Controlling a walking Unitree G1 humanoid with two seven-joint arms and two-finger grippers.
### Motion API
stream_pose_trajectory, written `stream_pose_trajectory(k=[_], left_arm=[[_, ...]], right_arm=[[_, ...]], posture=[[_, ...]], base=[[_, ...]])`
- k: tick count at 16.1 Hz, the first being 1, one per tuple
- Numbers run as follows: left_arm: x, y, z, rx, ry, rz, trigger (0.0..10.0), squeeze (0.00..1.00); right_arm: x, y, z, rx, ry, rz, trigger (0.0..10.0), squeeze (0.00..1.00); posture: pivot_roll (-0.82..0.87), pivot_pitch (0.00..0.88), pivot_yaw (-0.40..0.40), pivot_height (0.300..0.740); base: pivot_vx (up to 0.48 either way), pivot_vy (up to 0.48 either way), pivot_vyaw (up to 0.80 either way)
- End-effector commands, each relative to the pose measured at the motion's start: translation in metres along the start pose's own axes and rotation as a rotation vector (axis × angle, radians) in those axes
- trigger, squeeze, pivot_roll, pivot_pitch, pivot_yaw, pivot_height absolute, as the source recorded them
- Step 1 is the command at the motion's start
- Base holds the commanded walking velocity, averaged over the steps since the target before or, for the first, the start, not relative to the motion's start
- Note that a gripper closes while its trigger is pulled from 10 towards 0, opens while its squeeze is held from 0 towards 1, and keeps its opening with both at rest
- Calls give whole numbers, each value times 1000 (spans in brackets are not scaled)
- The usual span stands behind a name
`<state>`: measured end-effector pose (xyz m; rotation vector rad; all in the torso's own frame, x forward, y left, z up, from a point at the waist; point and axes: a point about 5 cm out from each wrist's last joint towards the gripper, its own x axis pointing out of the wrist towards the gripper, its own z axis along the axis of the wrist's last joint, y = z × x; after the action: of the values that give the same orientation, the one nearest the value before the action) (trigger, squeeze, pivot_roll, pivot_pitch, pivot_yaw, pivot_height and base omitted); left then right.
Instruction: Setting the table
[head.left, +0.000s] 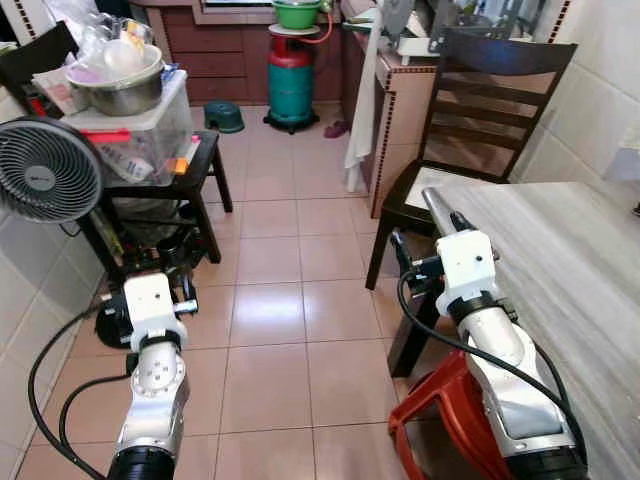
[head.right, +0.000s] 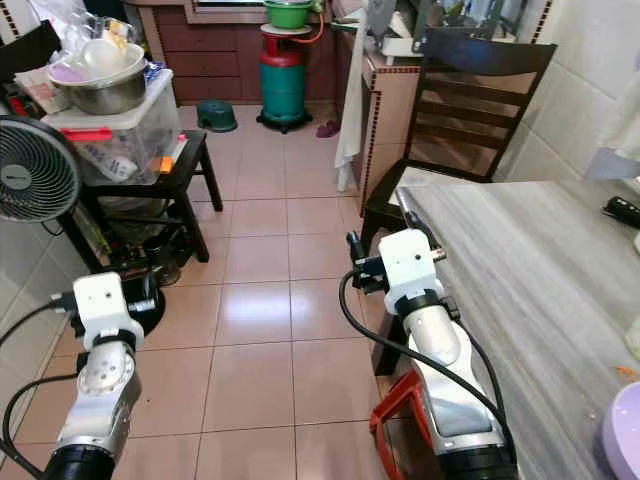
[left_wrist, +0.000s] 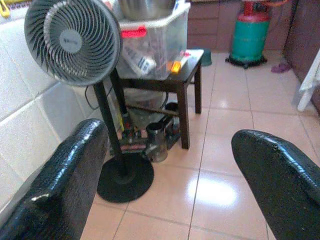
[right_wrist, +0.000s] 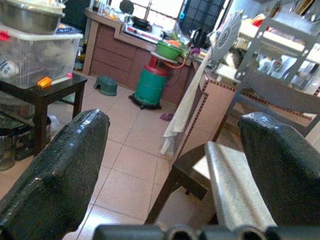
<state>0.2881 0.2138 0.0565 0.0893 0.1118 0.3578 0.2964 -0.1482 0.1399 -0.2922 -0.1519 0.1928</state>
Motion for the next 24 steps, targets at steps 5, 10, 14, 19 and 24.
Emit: stream_pose_trajectory(k=[5,10,14,19,24], left_arm=[[9,0,4,0,1,-8,10000,0],[9,-3,6,-7,1,-11,10000,0],[11,-2,6,-1,0,-12,10000,0],[12,-2,6,5,4,-15,10000,0],[13,-4,6,4,7,-16,10000,0]], right_arm=[[1,-10,-3,19,-3,-82,10000,0],[4,-24,-3,8,-9,-131,10000,0],[5,-33,-3,-4,-13,-157,10000,0],[3,-31,-4,2,-12,-167,10000,0],[3,-32,-5,0,-12,-170,10000,0]], posture=[[-75,0,20,740],[-80,0,30,740],[-84,0,39,740],[-86,0,47,740],[-86,0,47,740]], base=[[0,0,0],[0,216,0],[0,0,0],[0,96,0],[0,480,0]])
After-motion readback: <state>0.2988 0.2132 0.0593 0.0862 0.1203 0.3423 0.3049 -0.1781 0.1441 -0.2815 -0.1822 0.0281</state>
